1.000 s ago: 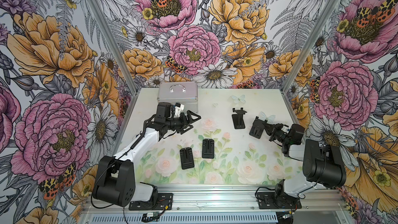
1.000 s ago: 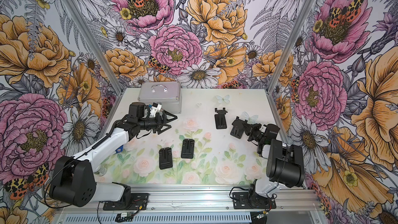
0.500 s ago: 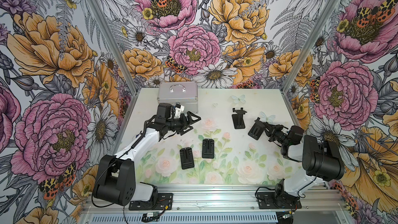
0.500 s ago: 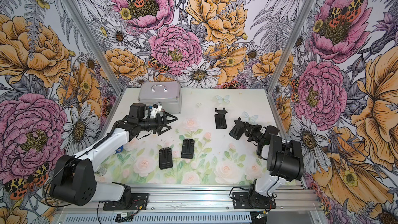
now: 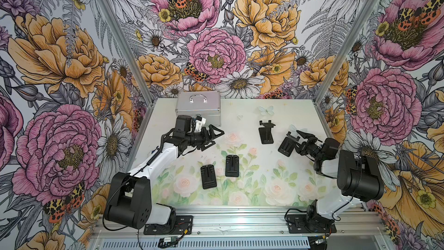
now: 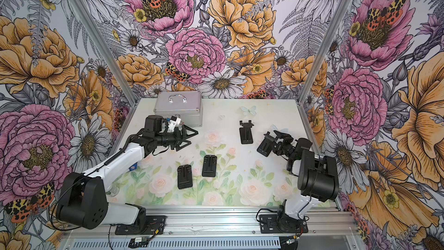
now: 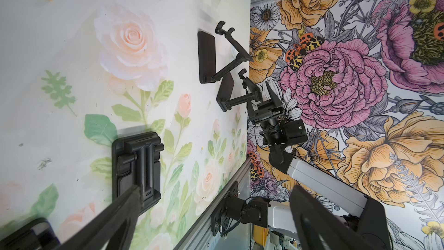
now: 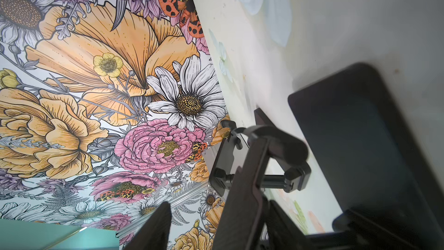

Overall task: Open the phone stand
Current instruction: Place the phone stand at the center of the board, then pick up the phone stand at the center of the board.

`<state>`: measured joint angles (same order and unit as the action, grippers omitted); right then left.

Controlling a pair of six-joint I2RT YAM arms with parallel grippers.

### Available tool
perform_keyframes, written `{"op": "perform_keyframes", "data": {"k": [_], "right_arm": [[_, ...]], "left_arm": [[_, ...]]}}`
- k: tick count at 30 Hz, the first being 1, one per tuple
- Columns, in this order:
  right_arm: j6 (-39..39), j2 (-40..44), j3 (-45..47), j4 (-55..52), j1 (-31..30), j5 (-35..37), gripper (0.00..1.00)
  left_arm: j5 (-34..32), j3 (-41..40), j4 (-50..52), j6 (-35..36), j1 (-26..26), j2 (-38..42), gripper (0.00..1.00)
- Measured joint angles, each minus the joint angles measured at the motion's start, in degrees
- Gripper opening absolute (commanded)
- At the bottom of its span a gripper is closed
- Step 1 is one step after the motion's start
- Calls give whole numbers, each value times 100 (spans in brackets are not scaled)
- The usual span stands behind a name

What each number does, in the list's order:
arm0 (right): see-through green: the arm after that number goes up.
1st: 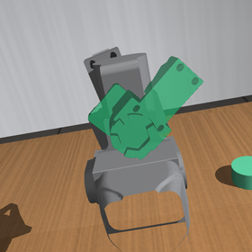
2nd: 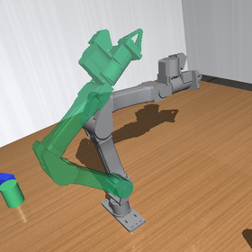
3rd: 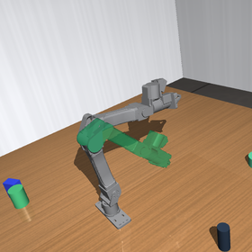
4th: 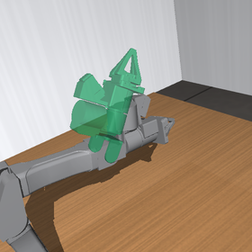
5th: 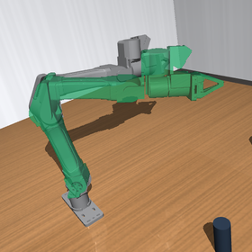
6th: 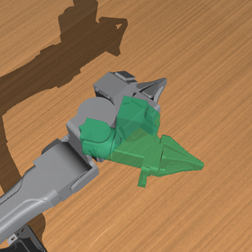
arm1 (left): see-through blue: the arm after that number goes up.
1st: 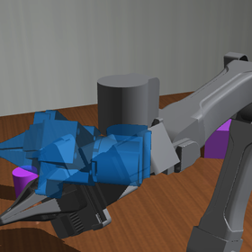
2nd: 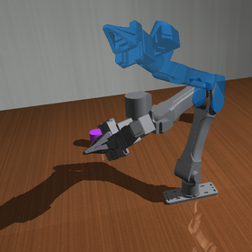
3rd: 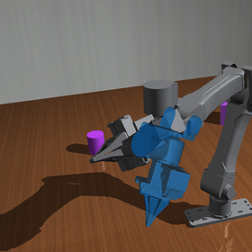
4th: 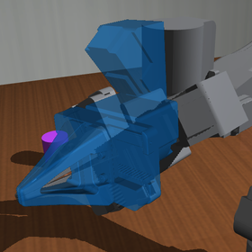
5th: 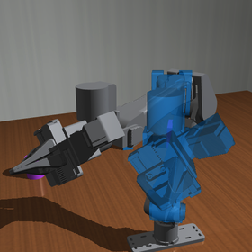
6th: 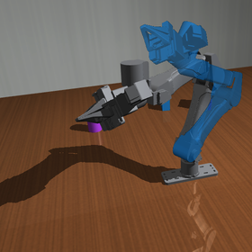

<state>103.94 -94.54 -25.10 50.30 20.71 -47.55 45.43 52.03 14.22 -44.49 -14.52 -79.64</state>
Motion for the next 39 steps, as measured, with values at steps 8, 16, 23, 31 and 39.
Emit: {"op": "perform_keyframes", "data": {"k": [8, 16, 23, 31, 39], "right_arm": [[-907, 1707, 74, -2122, 310, 144, 75], [-2212, 2970, -354, -4876, 472, 446, 77], [-3143, 3980, -1093, -7377, 476, 1060, 77], [-4035, 4999, -2334, -9565, 420, 1665, 75], [-4706, 4671, -3845, -10708, -918, 2498, 71]], "left_arm": [[0, -28, 0, 11, 0, 2, 99], [-7, -186, 22, -9, 0, 79, 99], [-81, -240, 59, -76, 0, 450, 99], [-214, -474, 188, -153, -94, 861, 99], [-444, -542, 544, -26, -114, 1040, 99]]}}
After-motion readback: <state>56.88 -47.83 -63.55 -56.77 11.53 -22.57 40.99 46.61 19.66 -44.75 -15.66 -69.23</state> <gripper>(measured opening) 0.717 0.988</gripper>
